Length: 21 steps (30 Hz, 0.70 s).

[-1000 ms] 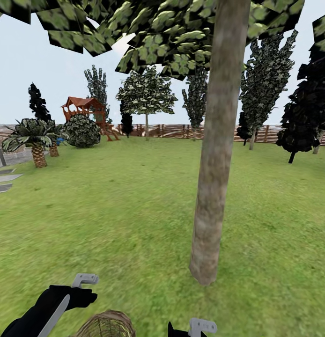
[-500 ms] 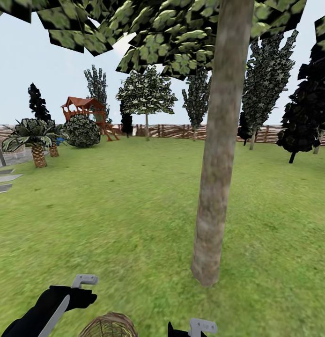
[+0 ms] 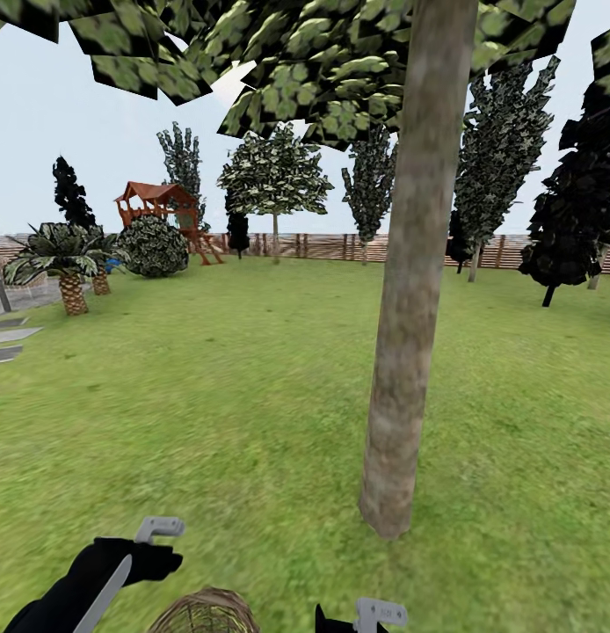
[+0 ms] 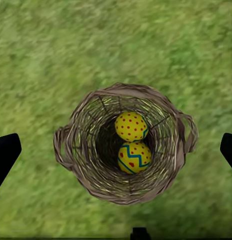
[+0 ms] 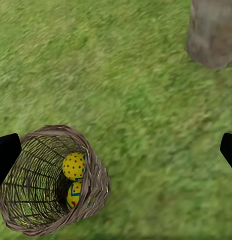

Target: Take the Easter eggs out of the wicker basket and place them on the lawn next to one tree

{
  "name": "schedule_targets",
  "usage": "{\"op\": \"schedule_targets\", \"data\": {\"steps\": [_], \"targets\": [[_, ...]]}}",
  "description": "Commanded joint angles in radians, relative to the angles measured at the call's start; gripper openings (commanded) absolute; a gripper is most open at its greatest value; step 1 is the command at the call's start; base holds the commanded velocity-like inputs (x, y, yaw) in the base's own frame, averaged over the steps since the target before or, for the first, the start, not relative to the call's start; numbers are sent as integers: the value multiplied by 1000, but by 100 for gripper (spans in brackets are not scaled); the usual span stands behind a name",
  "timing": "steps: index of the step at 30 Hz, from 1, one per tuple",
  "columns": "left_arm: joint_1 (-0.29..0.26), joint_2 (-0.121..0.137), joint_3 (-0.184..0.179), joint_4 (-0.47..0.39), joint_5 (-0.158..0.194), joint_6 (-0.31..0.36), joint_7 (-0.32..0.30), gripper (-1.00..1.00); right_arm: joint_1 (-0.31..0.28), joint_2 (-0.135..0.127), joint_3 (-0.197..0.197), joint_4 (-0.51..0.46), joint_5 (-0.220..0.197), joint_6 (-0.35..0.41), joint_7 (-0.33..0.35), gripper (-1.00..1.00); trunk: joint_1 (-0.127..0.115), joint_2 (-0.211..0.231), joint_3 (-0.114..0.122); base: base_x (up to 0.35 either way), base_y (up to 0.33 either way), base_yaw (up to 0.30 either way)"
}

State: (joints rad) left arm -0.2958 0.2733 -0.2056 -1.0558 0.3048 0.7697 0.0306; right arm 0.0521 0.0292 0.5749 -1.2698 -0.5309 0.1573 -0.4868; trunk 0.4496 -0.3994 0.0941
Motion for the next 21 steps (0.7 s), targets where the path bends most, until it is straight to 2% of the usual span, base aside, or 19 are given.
{"op": "schedule_targets", "data": {"steps": [1, 8, 16, 21], "targets": [[0, 1, -2, 6, 4, 3, 3, 100, 0, 0, 1, -2, -4, 4, -6, 100, 0, -1, 0, 0, 0, 0], [-2, 5, -2, 169, 7, 2, 0, 100, 1, -1, 3, -9, -2, 3, -6, 100, 0, -1, 0, 0, 0, 0], [-4, 5, -2, 204, 7, 1, 2, 100, 5, -2, 5, -18, -2, -20, -6, 100, 0, -1, 0, 0, 0, 0], [-5, 5, -3, 211, 6, 0, 4, 100, 34, -2, 5, -39, 3, -40, -3, 100, 0, -1, 0, 0, 0, 0]]}}
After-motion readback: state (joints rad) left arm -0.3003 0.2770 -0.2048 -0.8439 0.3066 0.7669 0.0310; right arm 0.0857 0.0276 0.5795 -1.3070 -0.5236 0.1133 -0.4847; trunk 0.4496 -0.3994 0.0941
